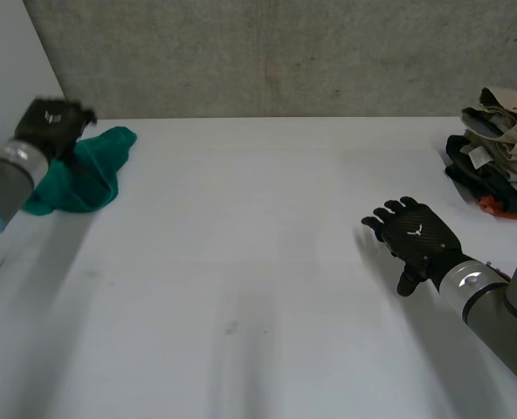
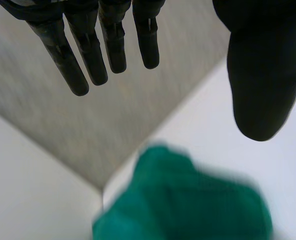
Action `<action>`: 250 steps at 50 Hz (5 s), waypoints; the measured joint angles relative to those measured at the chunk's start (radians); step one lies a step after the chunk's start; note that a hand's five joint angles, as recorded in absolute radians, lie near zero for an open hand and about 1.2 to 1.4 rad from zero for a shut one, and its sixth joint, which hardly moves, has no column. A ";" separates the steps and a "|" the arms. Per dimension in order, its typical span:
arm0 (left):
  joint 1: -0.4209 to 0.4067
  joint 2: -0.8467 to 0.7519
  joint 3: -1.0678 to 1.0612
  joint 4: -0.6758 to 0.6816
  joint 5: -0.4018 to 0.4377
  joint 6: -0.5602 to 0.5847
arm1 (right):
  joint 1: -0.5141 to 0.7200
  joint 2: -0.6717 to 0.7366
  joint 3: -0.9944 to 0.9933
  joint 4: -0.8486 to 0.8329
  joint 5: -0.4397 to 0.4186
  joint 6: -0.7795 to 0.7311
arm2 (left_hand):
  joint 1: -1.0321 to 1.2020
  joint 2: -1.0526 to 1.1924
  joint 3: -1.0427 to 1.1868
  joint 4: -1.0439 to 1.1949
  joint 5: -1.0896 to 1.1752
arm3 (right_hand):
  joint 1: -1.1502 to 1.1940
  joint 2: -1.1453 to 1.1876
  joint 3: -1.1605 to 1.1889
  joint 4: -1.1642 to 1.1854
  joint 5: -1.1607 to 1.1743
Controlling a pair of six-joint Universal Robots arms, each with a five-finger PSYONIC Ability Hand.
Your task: Fold the laundry.
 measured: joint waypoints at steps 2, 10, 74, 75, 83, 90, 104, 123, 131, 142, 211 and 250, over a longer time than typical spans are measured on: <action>0.025 -0.041 0.005 -0.014 0.002 0.048 | 0.000 0.000 0.000 0.000 -0.001 0.000 | 0.001 0.000 0.000 0.001 0.003 | 0.000 0.000 0.000 0.000 0.000; 0.086 -0.197 0.067 -0.032 0.010 0.143 | 0.000 0.001 -0.002 -0.001 0.000 0.000 | 0.079 0.072 0.063 0.088 0.098 | 0.000 0.000 0.000 0.000 0.000; 0.038 -0.117 0.087 0.125 0.048 -0.229 | 0.004 0.015 0.000 -0.004 0.010 -0.002 | 0.743 0.775 0.763 0.789 0.753 | 0.000 0.000 0.000 0.000 0.000; 0.032 -0.084 0.064 0.126 0.048 -0.254 | 0.004 0.015 0.000 -0.004 0.009 -0.002 | 0.743 0.775 0.763 0.789 0.753 | 0.000 0.000 0.000 0.000 0.000; -0.064 0.159 -0.062 0.131 0.048 -0.448 | 0.001 0.009 -0.001 -0.004 0.008 -0.002 | 0.743 0.775 0.767 0.790 0.753 | 0.000 0.000 0.000 0.000 0.000; -0.218 0.352 -0.099 0.139 0.032 -0.628 | 0.000 0.003 -0.002 -0.004 0.009 -0.002 | 0.743 0.777 0.767 0.793 0.753 | 0.000 0.000 0.000 0.000 0.000; -0.499 0.380 -0.142 0.235 -0.058 -0.718 | 0.000 -0.014 -0.002 -0.004 0.015 0.006 | 0.743 0.778 0.767 0.793 0.753 | 0.000 0.000 0.000 0.000 0.000; -0.589 0.233 -0.348 0.196 -0.342 -0.496 | -0.046 -0.118 -0.054 0.093 0.085 0.183 | -0.007 -0.020 -0.021 -0.019 -0.022 | 0.000 0.000 0.000 0.000 0.000; -0.472 0.269 -0.485 0.206 -0.278 -0.299 | 0.008 -0.175 -0.144 0.423 0.052 0.282 | -0.007 -0.020 -0.021 -0.019 -0.022 | 0.000 0.000 0.000 0.000 0.000; -0.353 0.093 -0.445 0.201 -0.023 -0.072 | 0.246 -0.117 -0.148 0.389 0.058 0.205 | -0.007 -0.018 -0.021 -0.017 -0.015 | 0.000 0.000 0.000 0.000 0.000; -0.527 0.348 -0.593 0.337 -0.362 -0.308 | 0.098 0.157 -0.692 0.251 0.285 0.408 | -0.007 -0.020 -0.021 -0.019 -0.022 | -0.003 -0.002 -0.004 -0.002 -0.001; -0.583 0.339 -0.836 0.207 -0.429 -0.528 | 0.115 0.111 -0.203 0.190 0.132 0.220 | 0.024 0.005 0.005 0.004 0.006 | 0.221 0.229 0.230 0.214 0.180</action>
